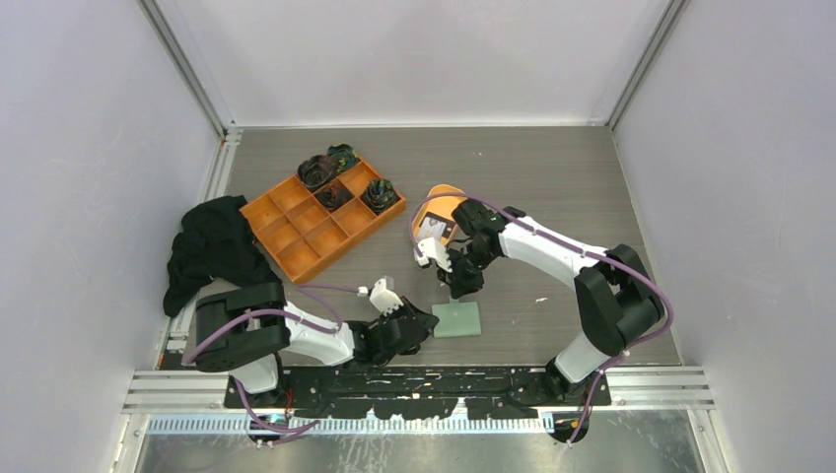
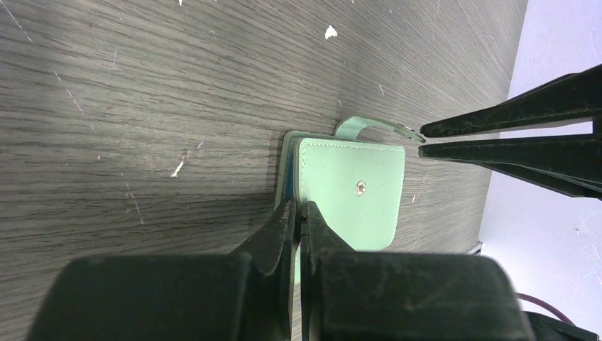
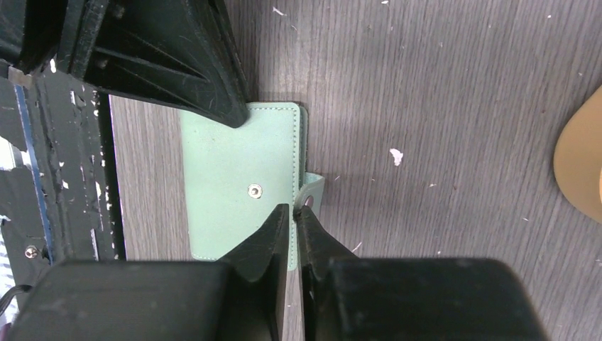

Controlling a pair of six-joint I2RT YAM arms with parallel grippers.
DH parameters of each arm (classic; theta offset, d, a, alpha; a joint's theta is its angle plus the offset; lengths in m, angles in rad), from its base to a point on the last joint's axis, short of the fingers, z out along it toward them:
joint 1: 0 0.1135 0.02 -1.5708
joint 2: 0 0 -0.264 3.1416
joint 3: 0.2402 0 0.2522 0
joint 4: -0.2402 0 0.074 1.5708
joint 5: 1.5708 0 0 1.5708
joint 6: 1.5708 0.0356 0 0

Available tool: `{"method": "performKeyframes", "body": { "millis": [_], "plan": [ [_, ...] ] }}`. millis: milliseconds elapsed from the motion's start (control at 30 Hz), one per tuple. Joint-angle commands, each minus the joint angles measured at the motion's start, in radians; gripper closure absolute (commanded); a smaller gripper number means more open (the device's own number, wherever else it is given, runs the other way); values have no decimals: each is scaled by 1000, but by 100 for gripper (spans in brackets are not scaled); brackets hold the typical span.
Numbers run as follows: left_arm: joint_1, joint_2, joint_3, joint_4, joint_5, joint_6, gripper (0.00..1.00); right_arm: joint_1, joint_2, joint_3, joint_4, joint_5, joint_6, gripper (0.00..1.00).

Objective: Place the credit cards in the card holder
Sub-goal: Close the card holder at the center of the board.

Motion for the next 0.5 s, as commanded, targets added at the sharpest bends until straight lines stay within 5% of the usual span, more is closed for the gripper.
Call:
{"method": "performKeyframes", "body": {
  "millis": [0,467],
  "plan": [
    [-1,35,-32,-137,14,30,100,6,-7,0,33,8,20,84],
    [-2,52,-29,-121,23,30,100,19,30,5,45,28,32,78]
  ]
}}
